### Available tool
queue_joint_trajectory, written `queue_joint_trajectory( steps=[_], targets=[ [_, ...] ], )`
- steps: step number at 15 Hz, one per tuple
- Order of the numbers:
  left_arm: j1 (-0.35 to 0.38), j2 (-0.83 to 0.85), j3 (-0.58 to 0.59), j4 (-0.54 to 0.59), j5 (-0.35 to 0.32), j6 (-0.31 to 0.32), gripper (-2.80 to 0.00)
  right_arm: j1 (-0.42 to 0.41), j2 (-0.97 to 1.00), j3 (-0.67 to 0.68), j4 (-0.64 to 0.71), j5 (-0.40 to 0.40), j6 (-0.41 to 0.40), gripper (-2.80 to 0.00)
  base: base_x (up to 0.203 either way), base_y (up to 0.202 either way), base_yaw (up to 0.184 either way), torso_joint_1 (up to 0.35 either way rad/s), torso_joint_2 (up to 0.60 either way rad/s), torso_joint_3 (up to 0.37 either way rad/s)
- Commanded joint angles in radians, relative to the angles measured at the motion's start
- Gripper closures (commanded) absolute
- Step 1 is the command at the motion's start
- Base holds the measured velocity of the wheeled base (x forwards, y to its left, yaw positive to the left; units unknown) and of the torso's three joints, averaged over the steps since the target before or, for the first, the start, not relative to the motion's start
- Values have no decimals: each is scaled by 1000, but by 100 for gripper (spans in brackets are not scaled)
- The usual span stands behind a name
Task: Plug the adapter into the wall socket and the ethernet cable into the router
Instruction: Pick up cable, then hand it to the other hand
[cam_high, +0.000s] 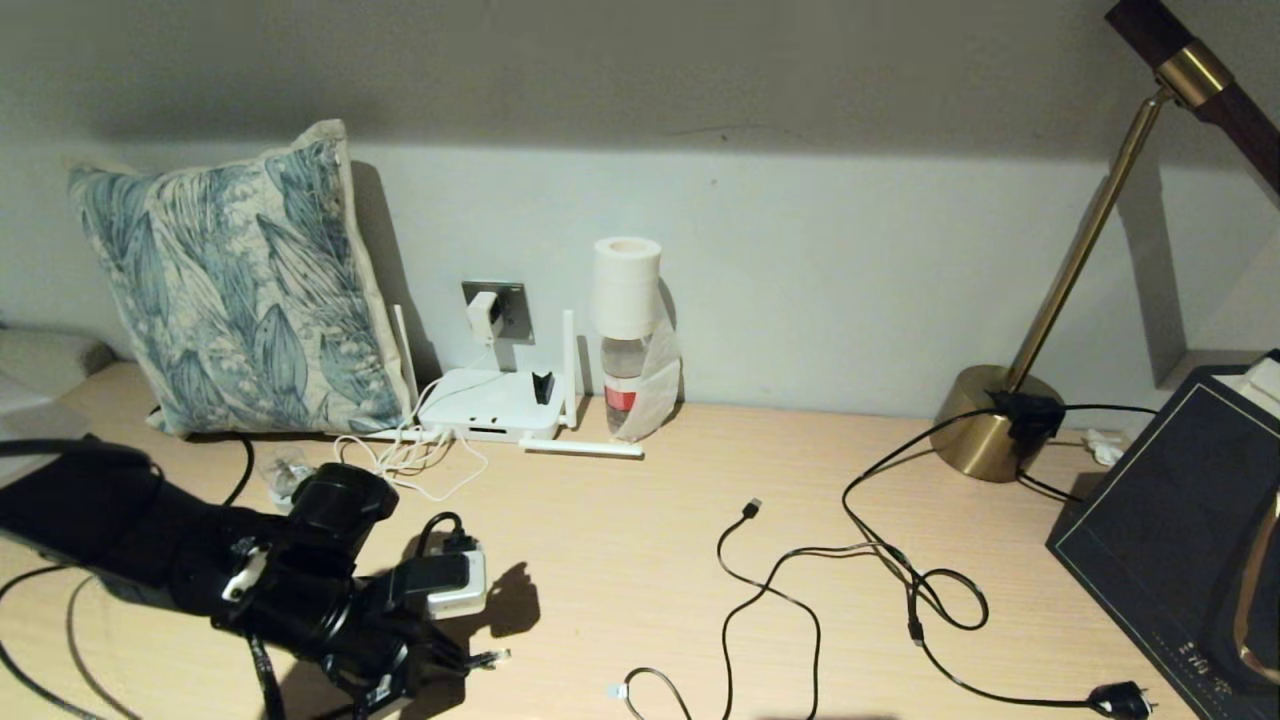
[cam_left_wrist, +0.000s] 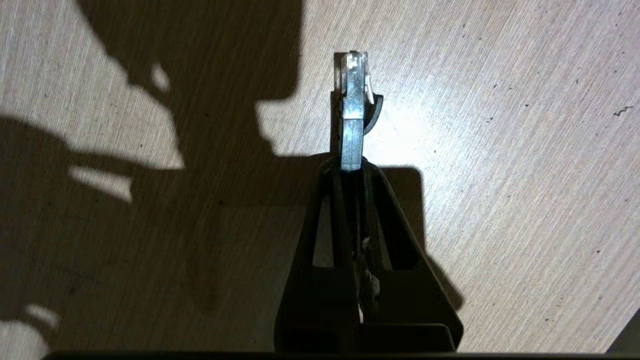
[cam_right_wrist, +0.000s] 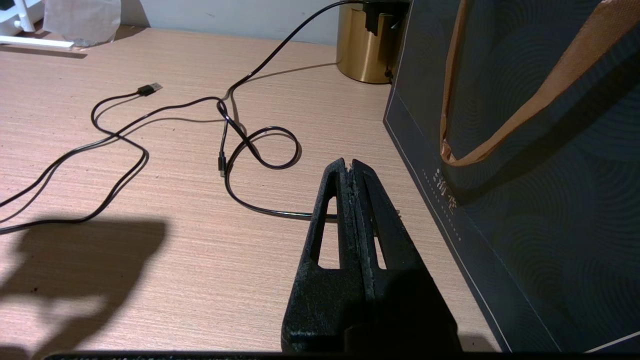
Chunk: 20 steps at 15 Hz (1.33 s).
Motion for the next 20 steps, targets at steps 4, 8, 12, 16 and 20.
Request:
queue_joint_trajectory(
  steps=[4,8,12,16,20],
  targets=[
    [-2,2,4,-29,-5,5,0,0,0,0,0,0,-1,0,0,0,0,0,0,0],
    [-3,-121,24,-16,-15,11,0,0,0,0,0,0,-1,0,0,0,0,0,0,0],
    [-37,-341,-4,183,-80,10,0,0,0,0,0,0,-1,0,0,0,0,0,0,0],
    [-157,-513,-48,315,-89,-23,0,0,0,1,1,3,-16,0,0,0,0,0,0,0],
    [-180,-556,-83,309,-8,-30,0,1,21,-60,2,22,-24,0,0,0,0,0,0,0]
  ],
)
